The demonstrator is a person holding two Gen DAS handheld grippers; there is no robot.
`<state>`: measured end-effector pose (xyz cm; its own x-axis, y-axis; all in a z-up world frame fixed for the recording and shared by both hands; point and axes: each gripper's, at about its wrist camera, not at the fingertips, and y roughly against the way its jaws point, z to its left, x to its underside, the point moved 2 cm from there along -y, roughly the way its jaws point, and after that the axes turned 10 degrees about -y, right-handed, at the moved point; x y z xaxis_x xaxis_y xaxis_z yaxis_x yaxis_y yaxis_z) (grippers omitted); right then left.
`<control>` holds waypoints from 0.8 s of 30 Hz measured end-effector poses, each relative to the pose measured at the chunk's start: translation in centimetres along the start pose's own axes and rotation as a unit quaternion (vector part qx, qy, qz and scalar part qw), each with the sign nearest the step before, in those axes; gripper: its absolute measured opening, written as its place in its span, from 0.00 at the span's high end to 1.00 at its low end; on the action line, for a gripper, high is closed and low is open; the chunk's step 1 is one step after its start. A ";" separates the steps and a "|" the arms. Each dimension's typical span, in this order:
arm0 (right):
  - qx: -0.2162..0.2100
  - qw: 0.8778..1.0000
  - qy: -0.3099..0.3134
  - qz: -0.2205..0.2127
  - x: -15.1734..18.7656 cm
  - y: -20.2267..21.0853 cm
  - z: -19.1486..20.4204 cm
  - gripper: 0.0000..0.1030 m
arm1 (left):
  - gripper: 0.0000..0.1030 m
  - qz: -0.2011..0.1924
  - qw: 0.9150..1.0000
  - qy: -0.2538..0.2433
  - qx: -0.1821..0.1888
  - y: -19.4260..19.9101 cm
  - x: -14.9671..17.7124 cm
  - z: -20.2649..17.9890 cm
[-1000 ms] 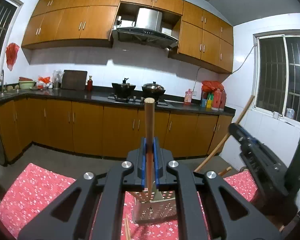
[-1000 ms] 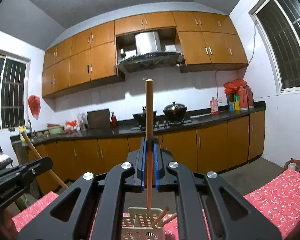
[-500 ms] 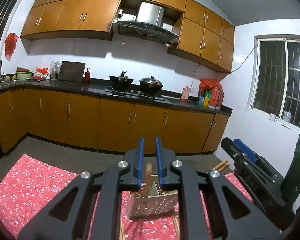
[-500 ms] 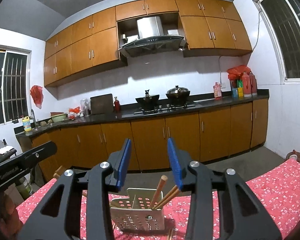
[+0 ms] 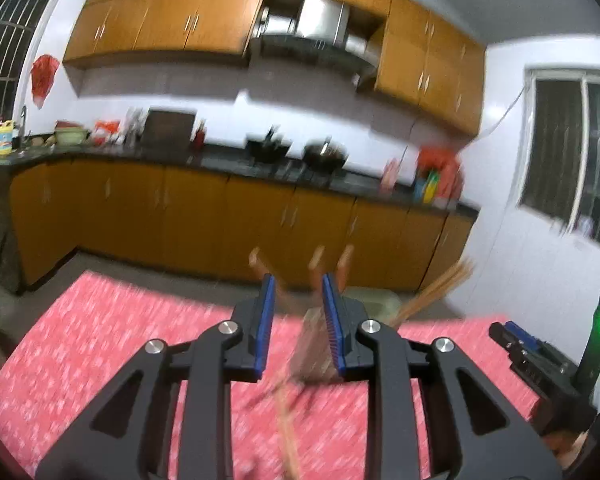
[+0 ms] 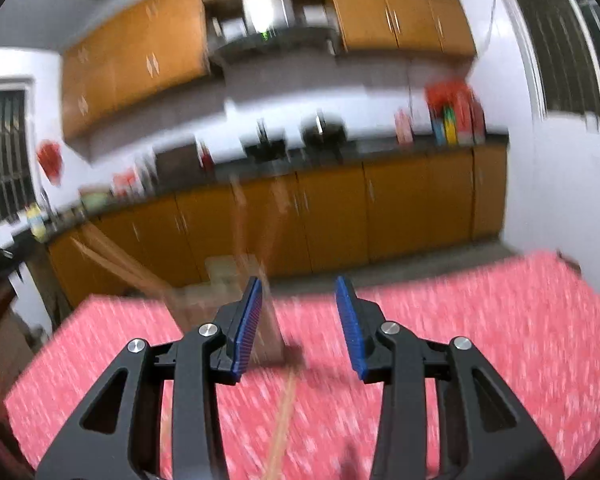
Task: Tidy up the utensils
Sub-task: 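Open the right tool over the beige holder while the left tool drops its chopstick in, then close the right tool on a wooden chopstick while the left tool grasps another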
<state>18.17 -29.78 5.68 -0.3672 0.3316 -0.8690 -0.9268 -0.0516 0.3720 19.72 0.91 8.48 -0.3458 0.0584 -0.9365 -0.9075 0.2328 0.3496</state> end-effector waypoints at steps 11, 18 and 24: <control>-0.008 0.974 -0.051 0.223 10.7 -6.3 -2.1 0.71 | 0.75 0.183 0.983 0.031 0.011 -4.6 12.0 1.5; 0.010 0.969 -0.008 0.248 13.5 -6.9 -0.8 0.74 | 0.75 0.207 0.977 0.034 0.027 -5.4 13.6 1.0; 0.020 0.970 -0.004 0.244 13.3 -7.0 -1.3 0.74 | 0.75 0.224 0.973 0.035 0.038 -6.0 14.7 0.1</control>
<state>19.63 -26.25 -8.93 -0.7608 0.2841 -0.5835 -0.6387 -0.1685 0.7508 20.07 0.53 -7.40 -0.7209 0.1062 -0.6848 -0.6418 0.2705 0.7176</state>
